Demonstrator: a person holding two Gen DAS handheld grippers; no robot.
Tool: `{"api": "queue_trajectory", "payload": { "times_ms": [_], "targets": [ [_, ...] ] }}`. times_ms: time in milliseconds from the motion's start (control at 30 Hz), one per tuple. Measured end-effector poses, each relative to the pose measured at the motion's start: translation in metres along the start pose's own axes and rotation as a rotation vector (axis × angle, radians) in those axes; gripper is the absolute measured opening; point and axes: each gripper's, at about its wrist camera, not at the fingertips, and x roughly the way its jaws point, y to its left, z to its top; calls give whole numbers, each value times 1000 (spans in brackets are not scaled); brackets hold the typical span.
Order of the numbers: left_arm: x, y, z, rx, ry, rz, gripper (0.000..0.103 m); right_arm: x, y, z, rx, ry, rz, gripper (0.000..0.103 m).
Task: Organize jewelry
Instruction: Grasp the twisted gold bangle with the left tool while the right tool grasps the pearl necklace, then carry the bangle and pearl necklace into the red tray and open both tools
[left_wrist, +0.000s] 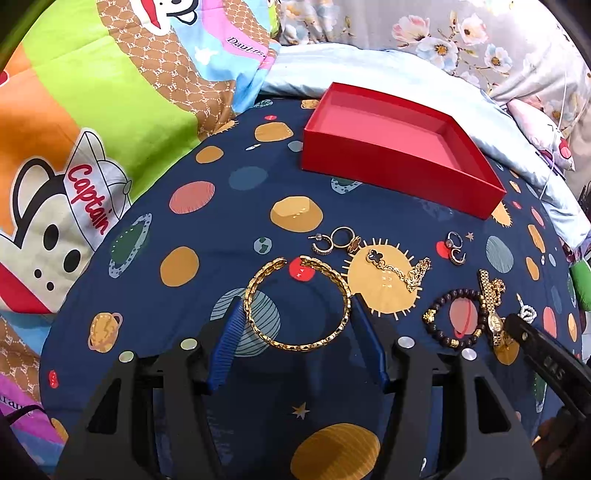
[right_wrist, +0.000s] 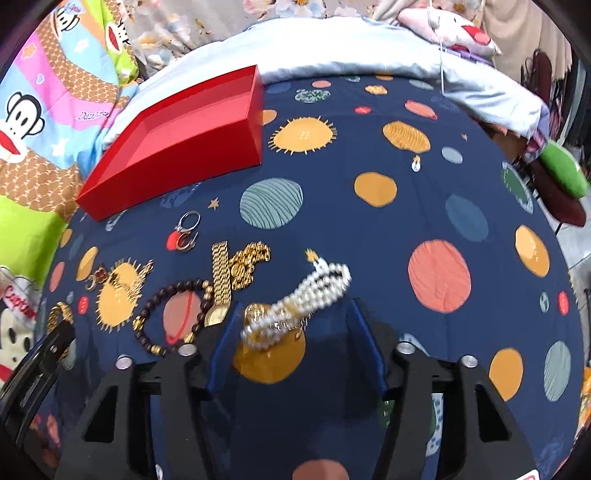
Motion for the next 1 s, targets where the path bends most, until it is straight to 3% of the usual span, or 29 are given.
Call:
{"api": "queue_trajectory", "payload": {
  "times_ms": [100, 167, 233, 433, 667, 800, 1000],
  "targets": [
    [2, 1, -1, 0, 7, -2, 56, 3, 1, 2, -25, -19, -38, 37],
    [3, 2, -2, 1, 12, -3, 56, 2, -2, 2, -42, -25, -58, 22],
    [3, 3, -3, -2, 15, -4, 56, 1, -8, 1, -47, -23, -44, 17],
    [-6, 4, -4, -1, 1, -11, 56, -9, -18, -6, -43, -11, -10, 14],
    [-27, -1, 5, 15, -41, -32, 56, -43, -11, -2, -84, -75, 45, 14],
    [-39, -9, 27, 36, -91, -47, 56, -54, 2, 22, -113, -114, 105, 14],
    [-35, -24, 92, 54, -170, -83, 56, -51, 27, 87, -144, -182, 173, 14]
  ]
}}
